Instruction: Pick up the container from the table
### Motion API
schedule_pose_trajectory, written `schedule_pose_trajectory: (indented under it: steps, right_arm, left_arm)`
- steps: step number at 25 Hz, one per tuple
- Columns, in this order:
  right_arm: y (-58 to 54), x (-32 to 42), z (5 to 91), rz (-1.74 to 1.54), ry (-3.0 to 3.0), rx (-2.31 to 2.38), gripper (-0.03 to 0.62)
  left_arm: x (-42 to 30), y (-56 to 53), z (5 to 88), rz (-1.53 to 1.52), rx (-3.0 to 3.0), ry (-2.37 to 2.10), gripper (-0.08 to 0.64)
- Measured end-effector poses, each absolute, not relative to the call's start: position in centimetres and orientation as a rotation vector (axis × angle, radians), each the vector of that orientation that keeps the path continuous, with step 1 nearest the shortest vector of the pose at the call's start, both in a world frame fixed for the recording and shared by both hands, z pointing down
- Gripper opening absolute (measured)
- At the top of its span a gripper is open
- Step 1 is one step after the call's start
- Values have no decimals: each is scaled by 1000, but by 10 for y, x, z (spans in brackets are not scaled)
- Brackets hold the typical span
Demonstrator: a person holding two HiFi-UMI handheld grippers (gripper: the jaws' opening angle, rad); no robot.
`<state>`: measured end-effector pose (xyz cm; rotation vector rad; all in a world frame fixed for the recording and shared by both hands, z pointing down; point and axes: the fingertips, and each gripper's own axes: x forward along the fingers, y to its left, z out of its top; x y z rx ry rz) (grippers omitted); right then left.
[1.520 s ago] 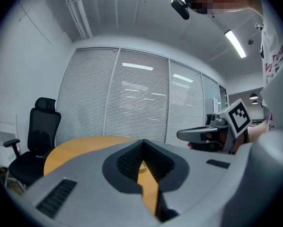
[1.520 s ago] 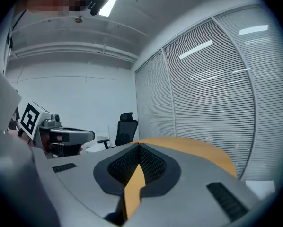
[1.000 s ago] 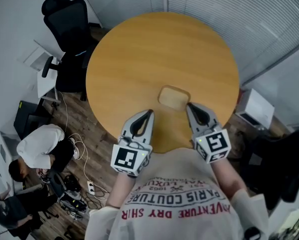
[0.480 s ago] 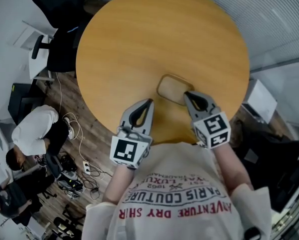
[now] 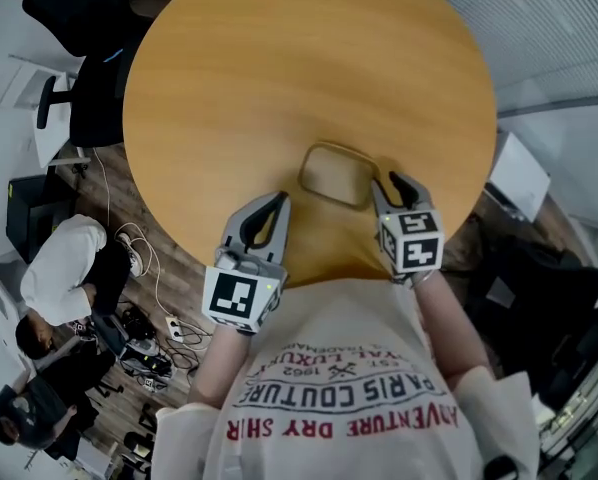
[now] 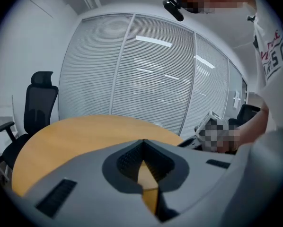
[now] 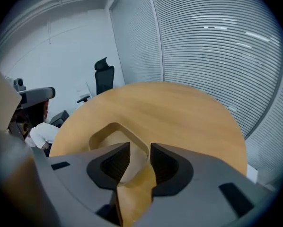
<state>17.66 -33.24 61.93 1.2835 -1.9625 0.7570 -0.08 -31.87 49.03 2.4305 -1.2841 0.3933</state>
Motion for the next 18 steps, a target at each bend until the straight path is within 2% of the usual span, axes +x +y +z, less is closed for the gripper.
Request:
schedule_pose_trajectory:
  steps: [8,18]
  right_arm:
    - [-314,182,669,901,-1786,1309,114]
    - [-310,181,693,1050,-1588,1351,112]
  left_arm:
    - [2,-321,510,445,2399,-1249,0]
    - [20,-314,520,493,2428,-1162,0]
